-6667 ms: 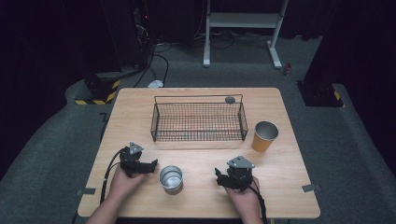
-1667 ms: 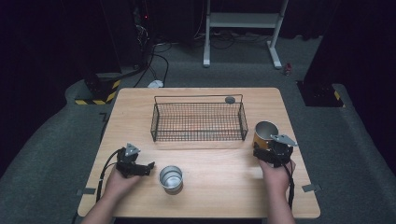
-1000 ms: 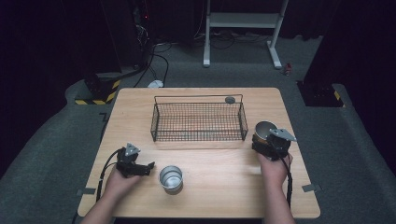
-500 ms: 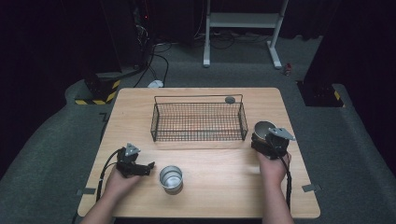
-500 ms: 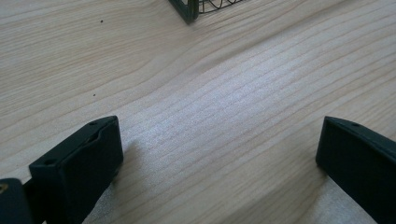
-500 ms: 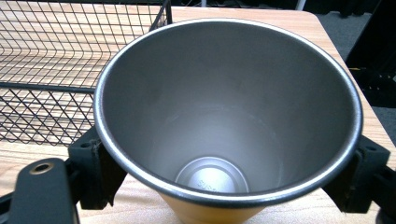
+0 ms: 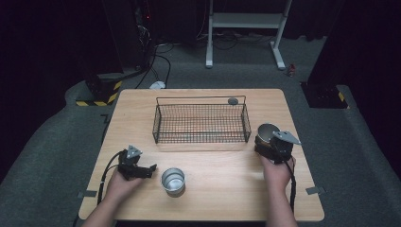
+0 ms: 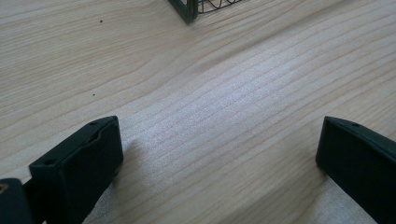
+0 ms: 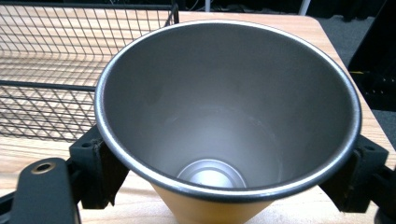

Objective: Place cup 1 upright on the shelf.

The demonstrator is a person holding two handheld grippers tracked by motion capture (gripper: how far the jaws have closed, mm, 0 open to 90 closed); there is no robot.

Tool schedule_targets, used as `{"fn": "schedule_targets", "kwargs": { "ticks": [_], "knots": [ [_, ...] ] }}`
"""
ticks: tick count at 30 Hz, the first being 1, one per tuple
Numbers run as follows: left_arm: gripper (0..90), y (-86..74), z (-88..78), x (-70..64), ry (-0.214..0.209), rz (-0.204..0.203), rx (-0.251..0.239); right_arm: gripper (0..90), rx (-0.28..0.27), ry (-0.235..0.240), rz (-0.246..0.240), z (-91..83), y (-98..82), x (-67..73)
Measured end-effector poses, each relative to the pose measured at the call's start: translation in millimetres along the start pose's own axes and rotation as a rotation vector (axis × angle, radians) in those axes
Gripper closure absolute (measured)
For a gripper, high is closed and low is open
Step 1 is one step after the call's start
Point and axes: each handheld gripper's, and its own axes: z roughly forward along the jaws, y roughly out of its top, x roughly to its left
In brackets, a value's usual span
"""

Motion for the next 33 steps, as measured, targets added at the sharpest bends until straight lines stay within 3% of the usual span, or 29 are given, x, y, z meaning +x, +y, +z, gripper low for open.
{"fn": "schedule_targets", "kwargs": {
  "ticks": [23, 33],
  "knots": [
    [1.1, -0.1, -0.1, -0.1, 0.000, 0.001, -0.001, 15.2, -0.051, 0.005, -0.045, -31.2, -14.2, 26.8],
    [1.5, -0.4, -0.5, -0.1, 0.001, 0.004, -0.001, 15.2, -0.086, 0.034, -0.071, -42.1, -20.2, 42.0]
  ]
}}
